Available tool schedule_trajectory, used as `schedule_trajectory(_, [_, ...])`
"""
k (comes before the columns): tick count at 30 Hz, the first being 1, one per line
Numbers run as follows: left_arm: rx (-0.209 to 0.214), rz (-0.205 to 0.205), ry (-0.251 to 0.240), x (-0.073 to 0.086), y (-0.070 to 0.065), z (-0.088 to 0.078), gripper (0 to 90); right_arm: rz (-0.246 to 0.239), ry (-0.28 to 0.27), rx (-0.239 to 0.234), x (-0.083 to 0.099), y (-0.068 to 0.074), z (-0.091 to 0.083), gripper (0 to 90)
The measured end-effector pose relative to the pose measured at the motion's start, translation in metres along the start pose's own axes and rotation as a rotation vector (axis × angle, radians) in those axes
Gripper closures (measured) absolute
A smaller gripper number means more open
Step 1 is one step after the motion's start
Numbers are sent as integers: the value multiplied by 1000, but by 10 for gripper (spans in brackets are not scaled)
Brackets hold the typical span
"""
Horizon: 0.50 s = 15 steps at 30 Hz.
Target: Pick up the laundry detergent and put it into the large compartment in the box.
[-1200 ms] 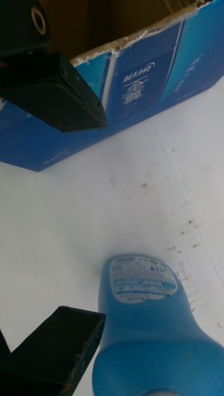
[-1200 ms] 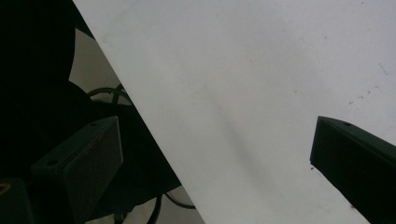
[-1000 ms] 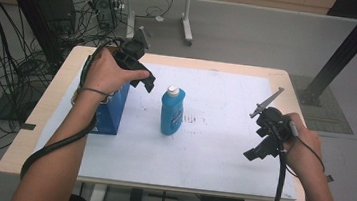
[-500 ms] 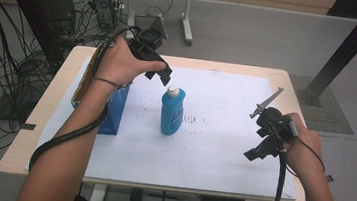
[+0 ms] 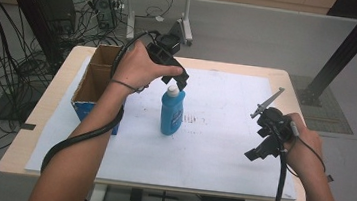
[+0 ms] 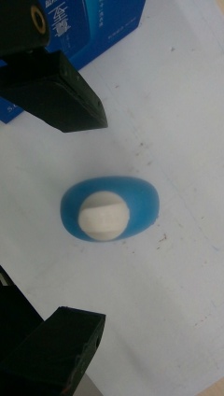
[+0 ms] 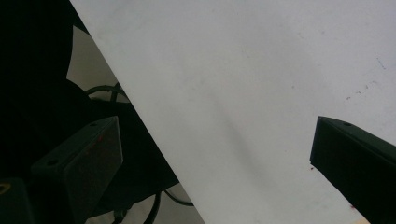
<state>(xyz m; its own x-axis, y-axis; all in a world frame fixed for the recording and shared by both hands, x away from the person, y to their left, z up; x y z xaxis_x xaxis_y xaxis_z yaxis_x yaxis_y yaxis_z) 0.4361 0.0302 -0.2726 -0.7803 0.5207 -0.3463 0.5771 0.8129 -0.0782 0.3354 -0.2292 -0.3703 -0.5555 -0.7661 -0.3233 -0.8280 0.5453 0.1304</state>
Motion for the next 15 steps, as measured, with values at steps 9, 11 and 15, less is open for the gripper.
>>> schedule_trajectory(9, [-2,15,24,-1,-9,17,74,3,-2,0,2,0,-1,20])
schedule_trajectory(11, [-5,13,24,-1,-9,19,74,2,-2,1,3,0,-1,20])
schedule_trajectory(15, [-6,14,27,-2,-11,28,74,11,-3,0,4,-1,0,20])
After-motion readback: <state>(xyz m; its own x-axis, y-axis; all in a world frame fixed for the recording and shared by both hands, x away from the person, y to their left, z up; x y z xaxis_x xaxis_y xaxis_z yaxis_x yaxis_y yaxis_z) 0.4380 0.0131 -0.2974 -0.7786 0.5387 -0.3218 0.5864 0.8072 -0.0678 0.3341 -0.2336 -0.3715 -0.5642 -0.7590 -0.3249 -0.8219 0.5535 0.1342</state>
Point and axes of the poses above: each handheld gripper's, and its own axes: z roughly forward along the jaws, x roughly out of its underside, y roughly to its left, the point moved 8 cm from there along z, roughly forward along the jaws, and after that the axes turned 1 degree about -y, right-handed, at the moved point
